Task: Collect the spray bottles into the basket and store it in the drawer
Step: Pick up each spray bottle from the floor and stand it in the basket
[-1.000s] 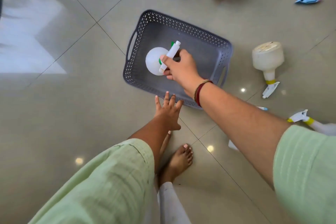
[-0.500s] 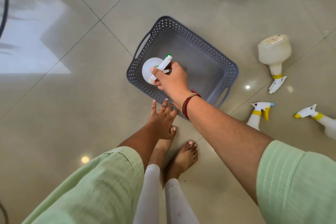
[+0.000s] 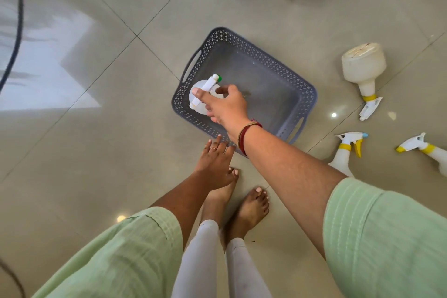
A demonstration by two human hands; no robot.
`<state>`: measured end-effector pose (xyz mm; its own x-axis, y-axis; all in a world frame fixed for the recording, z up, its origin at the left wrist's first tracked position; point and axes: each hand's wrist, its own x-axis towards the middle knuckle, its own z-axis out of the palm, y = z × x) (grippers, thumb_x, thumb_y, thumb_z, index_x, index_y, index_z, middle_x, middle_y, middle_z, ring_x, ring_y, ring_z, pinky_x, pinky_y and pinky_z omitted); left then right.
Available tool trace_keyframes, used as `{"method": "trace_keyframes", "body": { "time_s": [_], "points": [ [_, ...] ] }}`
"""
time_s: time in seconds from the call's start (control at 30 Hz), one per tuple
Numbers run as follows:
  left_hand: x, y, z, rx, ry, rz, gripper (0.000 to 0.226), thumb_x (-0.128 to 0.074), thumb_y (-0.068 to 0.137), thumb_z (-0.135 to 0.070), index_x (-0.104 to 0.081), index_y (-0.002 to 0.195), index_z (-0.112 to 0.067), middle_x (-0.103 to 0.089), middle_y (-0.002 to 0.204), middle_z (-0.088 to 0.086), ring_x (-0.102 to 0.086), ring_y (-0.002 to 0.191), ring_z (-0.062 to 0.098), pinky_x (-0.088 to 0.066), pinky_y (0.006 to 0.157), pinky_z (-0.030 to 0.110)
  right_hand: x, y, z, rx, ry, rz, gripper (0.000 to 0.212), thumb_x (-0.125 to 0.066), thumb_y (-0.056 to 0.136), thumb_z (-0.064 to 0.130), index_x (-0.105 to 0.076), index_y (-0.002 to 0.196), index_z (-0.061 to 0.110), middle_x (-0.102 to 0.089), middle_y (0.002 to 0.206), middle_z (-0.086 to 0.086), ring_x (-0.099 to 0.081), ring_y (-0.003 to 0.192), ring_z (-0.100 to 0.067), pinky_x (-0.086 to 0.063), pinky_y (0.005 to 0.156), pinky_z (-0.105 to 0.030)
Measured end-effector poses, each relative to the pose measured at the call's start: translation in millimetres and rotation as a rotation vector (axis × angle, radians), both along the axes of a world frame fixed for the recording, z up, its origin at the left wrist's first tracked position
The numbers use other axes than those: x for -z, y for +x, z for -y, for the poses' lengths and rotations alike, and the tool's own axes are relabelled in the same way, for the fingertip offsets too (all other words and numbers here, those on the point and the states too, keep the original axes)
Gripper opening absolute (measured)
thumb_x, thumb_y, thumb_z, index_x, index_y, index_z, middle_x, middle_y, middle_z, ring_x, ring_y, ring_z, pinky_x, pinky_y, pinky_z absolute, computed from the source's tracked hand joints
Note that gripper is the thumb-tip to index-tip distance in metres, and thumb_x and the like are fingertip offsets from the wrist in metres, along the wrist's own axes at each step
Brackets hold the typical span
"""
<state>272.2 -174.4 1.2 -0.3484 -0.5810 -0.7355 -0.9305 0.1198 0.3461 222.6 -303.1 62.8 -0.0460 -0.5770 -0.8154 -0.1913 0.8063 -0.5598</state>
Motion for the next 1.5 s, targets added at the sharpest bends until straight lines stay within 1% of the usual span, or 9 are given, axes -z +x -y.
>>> {"method": "trace_keyframes", "body": {
  "time_s": [0.13, 0.3, 0.43, 0.57, 0.7, 0.87, 1.2, 1.33, 1.5],
  "points": [
    [-13.3, -3.2, -1.9, -0.06, -0.067, -0.121, 0.065, -0.051, 0.086, -0.032, -0.027, 0.144, -0.013, -0.029, 0.153, 0.01, -0.011, 0.147, 0.027, -0.011, 0.119, 0.038, -15.2, -32.2, -6.9, 0.103, -0.036, -0.071, 0.054, -0.077, 0.06, 0.06, -0.051, 0.089, 0.023, -0.063, 0.079, 0.002, -0.063, 0.056, -0.016, -0.061, 0.065, -0.046],
    [-30.4, -39.4, 15.3, 0.018, -0.16, -0.184, 0.069, -0.057, 0.083, -0.025, -0.029, 0.144, -0.011, -0.031, 0.151, 0.012, -0.011, 0.147, 0.03, -0.013, 0.12, 0.04, -19.8, -105.4, -23.9, 0.089, -0.167, -0.283, 0.047, -0.067, 0.075, 0.059, -0.056, 0.097, 0.019, -0.061, 0.084, 0.003, -0.06, 0.079, -0.016, -0.049, 0.072, -0.025],
    [-34.0, -91.1, 35.8, 0.023, -0.182, -0.183, 0.073, -0.055, 0.084, -0.025, -0.02, 0.147, -0.011, -0.018, 0.156, 0.013, -0.008, 0.147, 0.029, -0.014, 0.12, 0.04, -9.9, -169.1, -45.3, 0.063, -0.245, -0.444, 0.045, -0.067, 0.08, 0.051, -0.06, 0.105, 0.015, -0.055, 0.105, -0.003, -0.056, 0.102, -0.022, -0.046, 0.095, -0.036],
    [-27.0, -139.9, 43.6, 0.047, -0.16, -0.176, 0.079, -0.055, 0.084, -0.024, -0.012, 0.149, -0.011, -0.01, 0.158, 0.014, -0.005, 0.147, 0.03, -0.013, 0.12, 0.041, 4.7, -235.2, -80.0, -0.025, -0.226, -0.688, 0.05, -0.069, 0.079, 0.045, -0.055, 0.117, 0.015, -0.051, 0.123, -0.01, -0.05, 0.115, -0.03, -0.042, 0.095, -0.039],
    [-12.0, -170.5, 37.3, 0.092, -0.132, -0.184, 0.078, -0.054, 0.086, -0.027, -0.011, 0.149, -0.012, -0.01, 0.158, 0.014, -0.01, 0.146, 0.032, -0.017, 0.12, 0.043, 27.6, -292.5, -121.1, -0.162, 0.024, -0.874, 0.074, -0.073, 0.073, 0.048, -0.042, 0.132, 0.015, -0.044, 0.132, -0.013, -0.045, 0.121, -0.035, -0.041, 0.097, -0.043],
    [1.0, -177.2, 28.8, 0.166, -0.082, -0.218, 0.075, -0.055, 0.087, -0.028, -0.014, 0.148, -0.013, -0.015, 0.156, 0.014, -0.017, 0.144, 0.034, -0.023, 0.118, 0.044, 61.0, -319.8, -149.5, -0.002, 0.295, -0.751, 0.087, -0.078, 0.069, 0.048, -0.036, 0.136, 0.013, -0.038, 0.138, -0.013, -0.038, 0.128, -0.035, -0.04, 0.097, -0.048],
    [14.0, -168.0, 36.5, 0.252, -0.114, -0.247, 0.07, -0.055, 0.087, -0.027, -0.02, 0.146, -0.013, -0.023, 0.152, 0.012, -0.026, 0.139, 0.032, -0.024, 0.117, 0.041, 98.0, -309.2, -149.2, 0.08, 0.371, -0.657, 0.093, -0.081, 0.064, 0.046, -0.031, 0.138, 0.019, -0.038, 0.135, -0.013, -0.043, 0.122, -0.039, -0.042, 0.092, -0.045],
    [6.7, -169.6, 42.7, 0.179, -0.144, -0.302, 0.067, -0.057, 0.087, -0.026, -0.026, 0.144, -0.012, -0.026, 0.15, 0.012, -0.027, 0.14, 0.031, -0.027, 0.115, 0.04, 81.3, -302.3, -139.8, 0.152, 0.258, -0.703, 0.083, -0.078, 0.063, 0.045, -0.039, 0.132, 0.017, -0.045, 0.127, -0.012, -0.048, 0.114, -0.04, -0.041, 0.087, -0.041],
    [-19.9, -172.8, 64.1, -0.087, -0.201, -0.325, 0.066, -0.054, 0.089, -0.042, -0.031, 0.142, -0.01, -0.029, 0.151, 0.009, -0.021, 0.143, 0.027, -0.024, 0.113, 0.039, 29.3, -265.9, -122.1, 0.178, -0.17, -0.678, 0.08, -0.083, 0.062, 0.037, -0.047, 0.128, 0.012, -0.051, 0.123, -0.01, -0.049, 0.115, -0.03, -0.034, 0.091, -0.03]
  ]
}}
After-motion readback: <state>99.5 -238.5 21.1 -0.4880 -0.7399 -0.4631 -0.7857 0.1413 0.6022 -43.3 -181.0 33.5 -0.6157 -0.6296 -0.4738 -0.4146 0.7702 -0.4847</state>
